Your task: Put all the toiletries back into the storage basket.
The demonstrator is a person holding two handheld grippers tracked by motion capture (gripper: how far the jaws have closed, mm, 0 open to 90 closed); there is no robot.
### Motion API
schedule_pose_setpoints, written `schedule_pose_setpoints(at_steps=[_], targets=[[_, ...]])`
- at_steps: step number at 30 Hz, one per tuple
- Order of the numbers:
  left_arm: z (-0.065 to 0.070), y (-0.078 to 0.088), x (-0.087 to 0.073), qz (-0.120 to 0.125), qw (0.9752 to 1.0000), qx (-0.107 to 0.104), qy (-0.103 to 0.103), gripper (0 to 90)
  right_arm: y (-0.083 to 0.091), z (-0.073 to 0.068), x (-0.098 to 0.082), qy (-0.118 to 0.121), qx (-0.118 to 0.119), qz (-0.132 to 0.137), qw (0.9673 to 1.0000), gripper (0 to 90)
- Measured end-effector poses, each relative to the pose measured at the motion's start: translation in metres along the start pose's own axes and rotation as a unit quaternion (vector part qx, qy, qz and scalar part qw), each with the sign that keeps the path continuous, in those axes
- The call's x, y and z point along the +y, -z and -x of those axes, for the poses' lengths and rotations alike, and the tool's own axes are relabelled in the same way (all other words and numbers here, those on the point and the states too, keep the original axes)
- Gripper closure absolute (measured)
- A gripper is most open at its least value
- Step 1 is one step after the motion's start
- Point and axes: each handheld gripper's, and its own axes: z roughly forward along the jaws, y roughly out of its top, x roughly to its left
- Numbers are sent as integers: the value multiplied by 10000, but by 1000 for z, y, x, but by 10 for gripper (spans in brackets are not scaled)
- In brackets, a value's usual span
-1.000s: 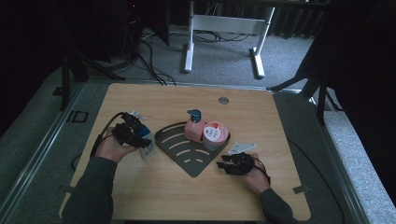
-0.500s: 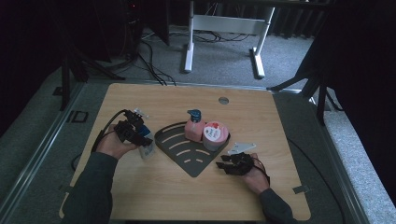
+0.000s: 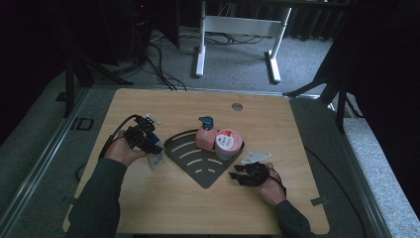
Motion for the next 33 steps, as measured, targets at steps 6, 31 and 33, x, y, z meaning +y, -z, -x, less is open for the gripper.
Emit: schedule_pose_setpoints(at_steps=[6,31,33], targets=[[0,-2,3,-84,10000,-12,-33,453,0,0,0,7,7,-1,10000,597],[0,-9,12,-373,9991,30,-184,511,0,0,0,5,32,2,10000,597],[0,-9,12,-384,9990,60,-216,521,0,0,0,4,34,4,10000,597]])
